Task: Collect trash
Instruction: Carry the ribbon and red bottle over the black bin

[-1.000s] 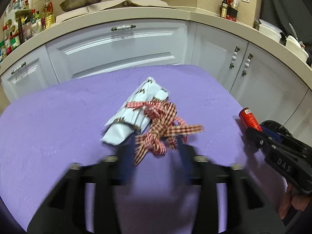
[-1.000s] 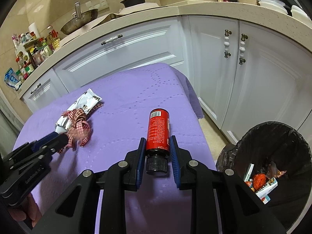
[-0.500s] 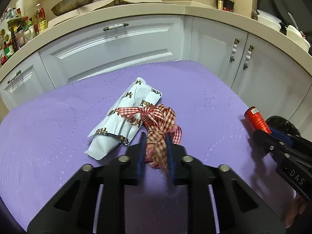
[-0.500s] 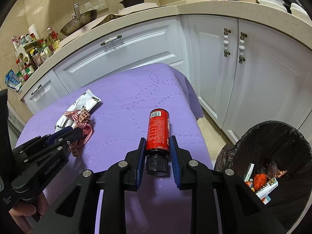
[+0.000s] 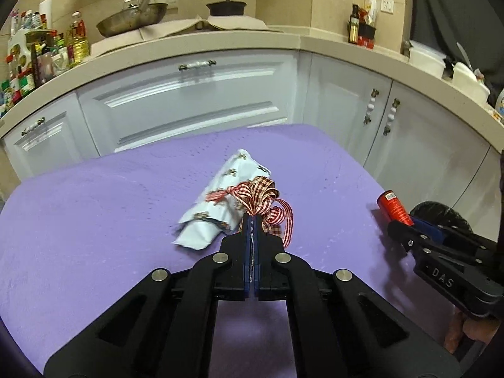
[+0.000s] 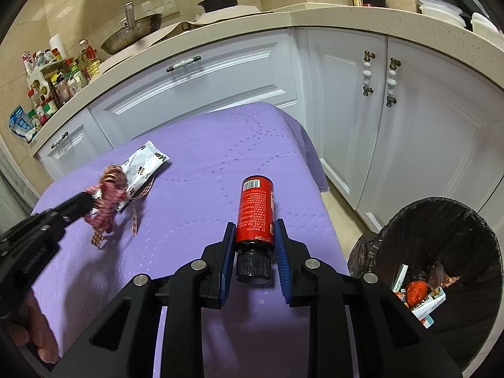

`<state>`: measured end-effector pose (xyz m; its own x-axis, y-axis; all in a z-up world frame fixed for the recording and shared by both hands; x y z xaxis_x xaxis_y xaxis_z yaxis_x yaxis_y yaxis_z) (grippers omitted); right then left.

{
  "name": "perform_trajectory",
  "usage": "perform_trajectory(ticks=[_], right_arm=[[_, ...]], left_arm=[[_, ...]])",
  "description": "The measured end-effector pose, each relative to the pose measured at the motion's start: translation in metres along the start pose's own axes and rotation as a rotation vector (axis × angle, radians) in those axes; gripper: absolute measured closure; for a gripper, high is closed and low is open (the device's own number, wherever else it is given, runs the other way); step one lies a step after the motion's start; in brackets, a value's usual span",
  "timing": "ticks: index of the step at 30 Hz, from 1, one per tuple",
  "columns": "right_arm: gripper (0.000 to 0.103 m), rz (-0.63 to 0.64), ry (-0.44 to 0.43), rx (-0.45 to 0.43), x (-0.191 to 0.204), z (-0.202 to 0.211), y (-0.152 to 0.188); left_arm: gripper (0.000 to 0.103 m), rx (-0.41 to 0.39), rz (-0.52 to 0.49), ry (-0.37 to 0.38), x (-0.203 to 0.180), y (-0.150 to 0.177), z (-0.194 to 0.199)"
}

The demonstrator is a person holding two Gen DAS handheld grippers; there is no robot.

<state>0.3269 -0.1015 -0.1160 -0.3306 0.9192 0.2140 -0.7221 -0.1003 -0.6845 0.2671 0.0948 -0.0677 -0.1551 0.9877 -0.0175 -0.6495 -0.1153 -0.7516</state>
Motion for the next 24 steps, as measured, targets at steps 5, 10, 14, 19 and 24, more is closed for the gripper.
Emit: perform_trajectory(ticks=[5,10,14,19,24], right_arm=[[0.078,0.01,0.0,-0.011,0.003,0.006,0.001],[0.078,0.019,-0.002,-0.017,0.007,0.013,0.005],[0.078,0.022,-0.001,-0.021,0.009,0.018,0.009],[0.078,0.026,0.001,-0.029,0.012,0.027,0.014],[0.078,0.022,0.004,-0.038,0.008,0.037,0.02]], left_arm=[[0.102,-0.022,0.025,-0.02,0.018,0.004,0.018],[0.102,-0.027,0.055,-0.042,0.037,0.009,0.032],[0.102,-0.034,0.074,-0.064,0.051,0.015,0.044],[0.102,-0.035,0.099,-0.094,0.069,0.024,0.057],[0.102,-0.043,0.111,-0.117,0.078,0.029,0.07]])
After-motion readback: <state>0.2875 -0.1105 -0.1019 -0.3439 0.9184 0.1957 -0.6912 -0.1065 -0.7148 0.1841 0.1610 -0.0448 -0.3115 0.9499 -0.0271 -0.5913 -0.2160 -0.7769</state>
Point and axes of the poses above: each gripper's, at about its wrist camera, not at the fingertips, and z roughly against the way its jaws point, x to its left, y to its underside, the point moved 3 cm from there along -z, roughly the way its jaws point, and after that the axes turned 1 degree about x, right-handed, at the moved point
